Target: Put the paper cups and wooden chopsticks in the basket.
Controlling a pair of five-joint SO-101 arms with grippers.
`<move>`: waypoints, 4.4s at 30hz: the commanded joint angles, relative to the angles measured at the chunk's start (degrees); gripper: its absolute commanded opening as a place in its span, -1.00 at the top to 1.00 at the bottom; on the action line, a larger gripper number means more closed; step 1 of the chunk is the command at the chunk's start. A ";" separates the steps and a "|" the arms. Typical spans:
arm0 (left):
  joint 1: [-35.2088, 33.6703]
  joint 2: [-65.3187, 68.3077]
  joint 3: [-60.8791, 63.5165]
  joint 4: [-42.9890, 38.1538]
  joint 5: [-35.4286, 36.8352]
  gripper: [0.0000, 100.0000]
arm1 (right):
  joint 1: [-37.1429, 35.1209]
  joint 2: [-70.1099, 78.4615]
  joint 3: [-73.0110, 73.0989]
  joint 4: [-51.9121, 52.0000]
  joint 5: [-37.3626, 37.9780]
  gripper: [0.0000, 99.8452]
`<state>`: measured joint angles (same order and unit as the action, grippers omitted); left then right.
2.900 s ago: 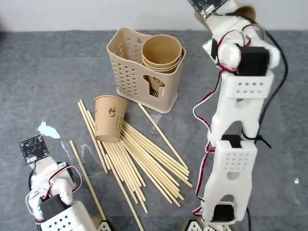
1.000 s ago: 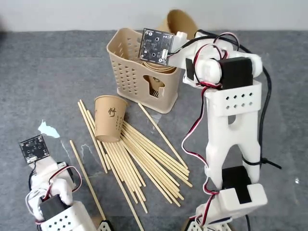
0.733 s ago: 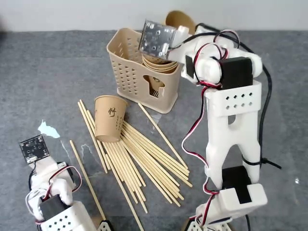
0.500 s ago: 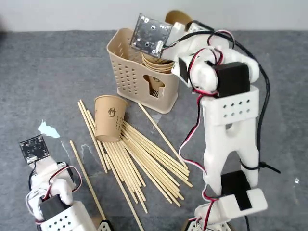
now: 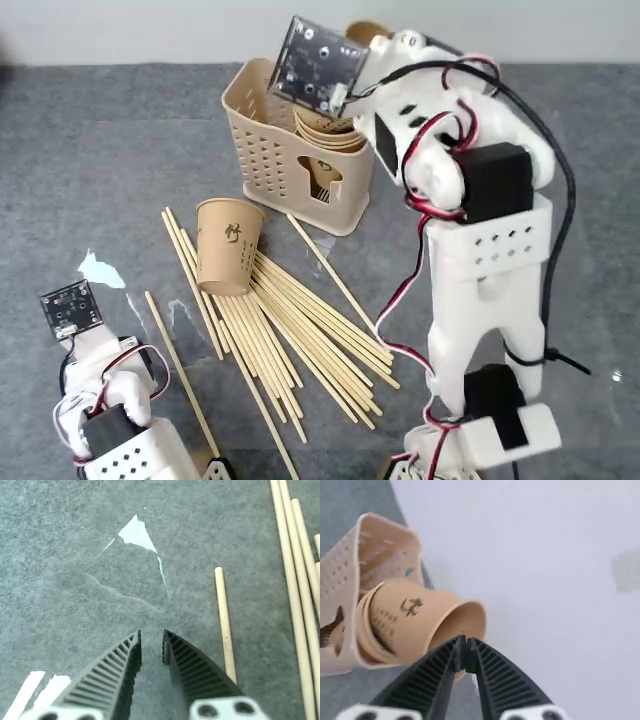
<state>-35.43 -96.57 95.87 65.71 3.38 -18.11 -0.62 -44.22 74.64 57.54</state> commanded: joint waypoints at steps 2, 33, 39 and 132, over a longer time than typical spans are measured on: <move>-0.35 -0.18 -0.84 -0.26 -0.35 0.84 | 1.10 3.82 -0.09 -6.64 -2.64 0.98; -0.35 -0.18 -0.84 -0.26 -0.35 0.84 | -17.10 10.68 -0.09 3.38 -19.60 0.97; -0.35 -0.18 -0.84 -0.26 -0.35 0.84 | -19.30 17.36 -0.09 4.09 -24.79 0.85; -0.35 -0.18 -0.84 -0.26 -0.35 0.84 | -29.93 34.95 -0.35 25.27 -11.25 0.61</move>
<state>-35.43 -96.57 95.87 65.71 3.38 -48.09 38.07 -43.96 100.31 46.29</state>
